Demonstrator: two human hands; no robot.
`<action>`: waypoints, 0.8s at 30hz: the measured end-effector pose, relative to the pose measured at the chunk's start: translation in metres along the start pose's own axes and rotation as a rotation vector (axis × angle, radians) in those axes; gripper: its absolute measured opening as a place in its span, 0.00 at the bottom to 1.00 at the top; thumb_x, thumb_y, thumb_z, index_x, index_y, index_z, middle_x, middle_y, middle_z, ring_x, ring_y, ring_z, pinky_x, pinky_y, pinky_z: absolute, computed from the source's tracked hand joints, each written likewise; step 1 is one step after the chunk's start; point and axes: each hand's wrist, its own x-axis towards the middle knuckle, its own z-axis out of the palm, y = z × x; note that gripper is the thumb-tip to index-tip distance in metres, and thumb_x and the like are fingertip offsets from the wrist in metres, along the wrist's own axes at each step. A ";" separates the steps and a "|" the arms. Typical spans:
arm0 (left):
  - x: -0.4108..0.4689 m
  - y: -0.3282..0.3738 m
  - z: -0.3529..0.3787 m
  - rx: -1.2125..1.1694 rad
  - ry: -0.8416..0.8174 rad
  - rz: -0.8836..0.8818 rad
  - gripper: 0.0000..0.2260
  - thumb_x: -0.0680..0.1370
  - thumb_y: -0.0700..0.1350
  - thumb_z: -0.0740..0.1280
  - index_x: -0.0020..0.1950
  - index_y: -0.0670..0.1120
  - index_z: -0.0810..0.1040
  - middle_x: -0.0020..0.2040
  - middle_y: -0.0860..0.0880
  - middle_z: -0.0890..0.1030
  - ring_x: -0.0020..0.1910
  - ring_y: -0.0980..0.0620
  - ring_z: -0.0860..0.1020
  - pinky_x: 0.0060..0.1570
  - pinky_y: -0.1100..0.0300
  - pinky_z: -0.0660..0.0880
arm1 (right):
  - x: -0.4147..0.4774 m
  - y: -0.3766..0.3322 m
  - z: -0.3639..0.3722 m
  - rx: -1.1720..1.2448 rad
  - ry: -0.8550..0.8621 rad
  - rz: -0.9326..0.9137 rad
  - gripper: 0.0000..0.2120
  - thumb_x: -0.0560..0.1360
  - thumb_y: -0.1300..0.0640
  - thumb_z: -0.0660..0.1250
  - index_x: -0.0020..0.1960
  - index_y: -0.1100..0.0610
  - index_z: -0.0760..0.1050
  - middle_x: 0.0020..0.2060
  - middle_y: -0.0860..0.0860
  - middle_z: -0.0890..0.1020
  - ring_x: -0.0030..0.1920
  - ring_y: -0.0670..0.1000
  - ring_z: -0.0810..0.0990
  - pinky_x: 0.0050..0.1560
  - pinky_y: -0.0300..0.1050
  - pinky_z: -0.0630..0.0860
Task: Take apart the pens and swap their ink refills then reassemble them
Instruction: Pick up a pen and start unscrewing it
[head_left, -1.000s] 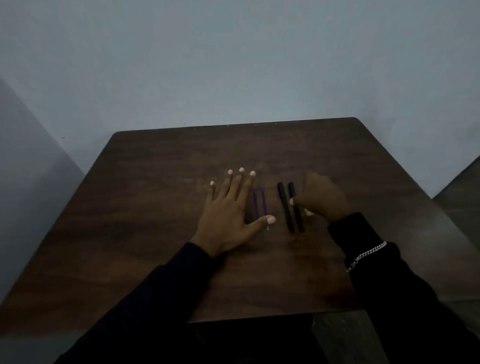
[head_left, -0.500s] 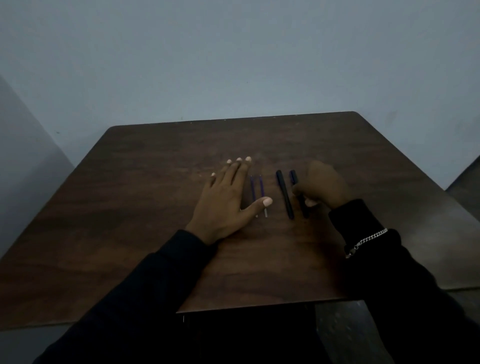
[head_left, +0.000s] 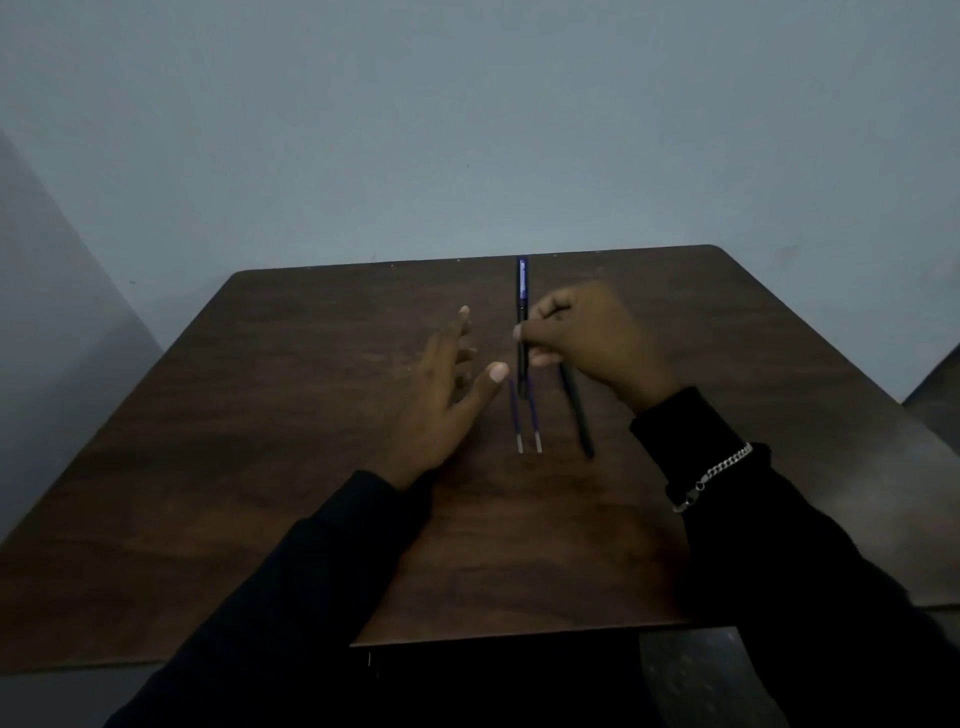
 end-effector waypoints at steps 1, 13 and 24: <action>0.000 0.000 -0.001 -0.042 0.012 0.002 0.42 0.77 0.73 0.63 0.86 0.57 0.55 0.77 0.54 0.69 0.69 0.63 0.75 0.60 0.69 0.76 | 0.002 0.000 0.007 0.073 -0.042 -0.003 0.05 0.75 0.63 0.76 0.44 0.65 0.81 0.34 0.58 0.85 0.32 0.49 0.85 0.38 0.43 0.85; -0.001 -0.001 -0.002 0.001 0.015 0.104 0.18 0.85 0.48 0.66 0.75 0.54 0.71 0.57 0.56 0.83 0.38 0.53 0.86 0.36 0.51 0.85 | 0.000 0.028 0.041 0.304 -0.210 -0.037 0.03 0.76 0.63 0.75 0.46 0.62 0.82 0.40 0.58 0.87 0.40 0.51 0.86 0.44 0.46 0.84; -0.004 0.001 -0.004 0.172 0.037 0.194 0.10 0.85 0.41 0.65 0.66 0.50 0.74 0.51 0.56 0.81 0.46 0.59 0.80 0.41 0.66 0.75 | 0.003 0.034 0.036 0.412 -0.038 -0.163 0.03 0.77 0.54 0.76 0.48 0.54 0.85 0.40 0.58 0.87 0.37 0.51 0.87 0.37 0.40 0.82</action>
